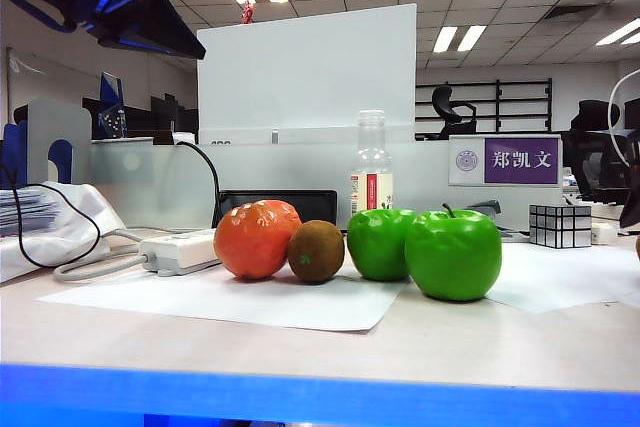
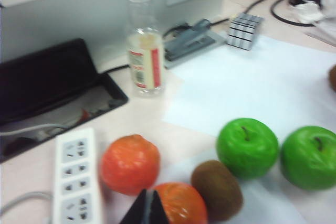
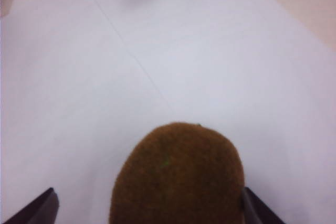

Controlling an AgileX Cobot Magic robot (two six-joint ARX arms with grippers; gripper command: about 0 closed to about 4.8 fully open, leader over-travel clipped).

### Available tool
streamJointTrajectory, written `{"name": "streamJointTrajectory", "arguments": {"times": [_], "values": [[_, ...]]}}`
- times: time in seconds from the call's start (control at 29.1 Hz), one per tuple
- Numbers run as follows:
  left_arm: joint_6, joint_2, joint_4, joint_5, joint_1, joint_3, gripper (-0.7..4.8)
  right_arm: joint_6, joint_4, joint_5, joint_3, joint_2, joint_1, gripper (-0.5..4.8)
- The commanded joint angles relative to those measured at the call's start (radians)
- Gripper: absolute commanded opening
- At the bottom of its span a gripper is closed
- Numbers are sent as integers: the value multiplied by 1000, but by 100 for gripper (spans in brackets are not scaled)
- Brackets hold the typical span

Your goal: Put the same fruits together.

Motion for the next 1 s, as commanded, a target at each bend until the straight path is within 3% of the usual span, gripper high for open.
{"name": "streamJointTrajectory", "arguments": {"times": [0.03, 0.17, 0.21, 0.24, 0.38, 0.45, 0.55, 0.58, 0.82, 1.0], "values": [[-3, -3, -32, 14, 2, 3, -4, 5, 6, -16, 1, 43, 2, 479], [-3, -3, -57, 65, 2, 3, -4, 6, 32, -37, 1, 82, 2, 479], [-3, -3, -60, 65, 2, 3, -4, 8, 40, -42, 2, 82, 2, 447], [-3, -3, -62, 66, 2, 3, -4, 8, 55, -43, 2, 82, 2, 321], [-3, -3, -64, 69, 2, 3, -4, 8, 61, -43, 2, 82, 2, 135], [-3, -3, -69, 105, 2, 3, -4, 8, 61, -54, 2, 82, 2, 116], [-3, -3, -74, 110, 2, 3, -4, 10, 63, -87, 2, 81, 2, 42], [-3, -3, -74, 110, 2, 3, -4, 12, 65, -106, 2, 81, 2, -5], [-2, -3, -73, 109, 2, 3, -4, 54, 84, -190, 4, 43, 2, -8], [1, -3, -60, 99, 2, 3, -4, 63, 55, -235, 20, -140, 2, -8]]}}
